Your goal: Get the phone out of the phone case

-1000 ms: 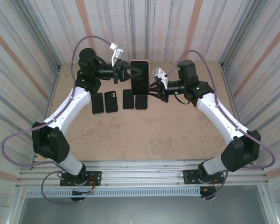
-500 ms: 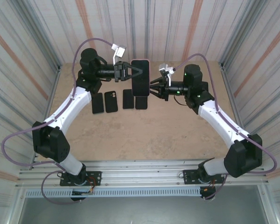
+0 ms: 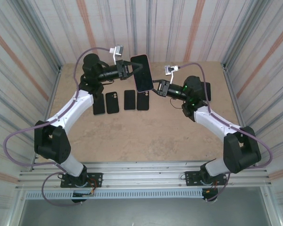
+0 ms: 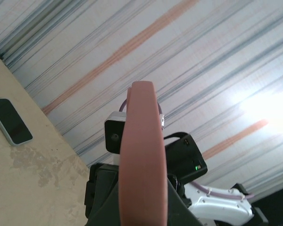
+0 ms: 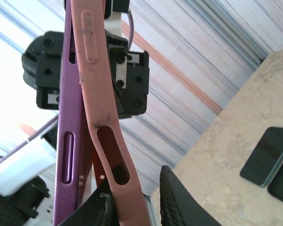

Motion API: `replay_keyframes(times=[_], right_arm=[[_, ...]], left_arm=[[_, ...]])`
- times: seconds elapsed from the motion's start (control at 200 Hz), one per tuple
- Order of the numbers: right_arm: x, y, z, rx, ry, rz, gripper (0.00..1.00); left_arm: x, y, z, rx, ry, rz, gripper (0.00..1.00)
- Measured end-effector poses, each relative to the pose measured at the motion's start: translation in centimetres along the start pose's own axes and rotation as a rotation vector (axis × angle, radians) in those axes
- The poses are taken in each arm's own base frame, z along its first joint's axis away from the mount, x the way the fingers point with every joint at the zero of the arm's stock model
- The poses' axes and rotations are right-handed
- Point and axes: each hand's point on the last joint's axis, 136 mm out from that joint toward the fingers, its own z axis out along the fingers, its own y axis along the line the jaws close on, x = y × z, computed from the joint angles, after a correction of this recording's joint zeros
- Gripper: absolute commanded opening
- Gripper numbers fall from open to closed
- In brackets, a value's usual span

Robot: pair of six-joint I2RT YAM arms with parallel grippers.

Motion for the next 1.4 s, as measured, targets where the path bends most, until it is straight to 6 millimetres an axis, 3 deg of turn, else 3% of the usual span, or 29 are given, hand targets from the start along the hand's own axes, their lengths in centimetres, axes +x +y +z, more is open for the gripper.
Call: replay_keyframes(times=[0.261,0.586,0.962,1.152,1.398], right_arm=[[-0.4,-0.1,0.1,-0.02,-0.074,0.134,0.08],[-0.2,-1.0,0.1,-0.009,-0.116,0.261,0.04],[0.0,-3.1,-0.5,0.038,-0.176,0.341,0.03],[-0.5,-4.3,-0.6,0.069,-0.226,0.35,0.03],[-0.9,-6.3,-0.5,0.11,-0.275,0.363,0.03]], left_arm=[[-0.4,1.3,-0.2,-0.031,-0.05,-0.091,0.12],[0.0,5.0,-0.2,-0.103,-0.087,-0.207,0.29],[0.4,7.3,-0.3,-0.182,-0.129,-0.293,0.67],[1.5,8.5,-0.6,-0.262,-0.164,-0.36,0.68],[3.6,7.1,-0.9,-0.304,-0.199,-0.413,0.69]])
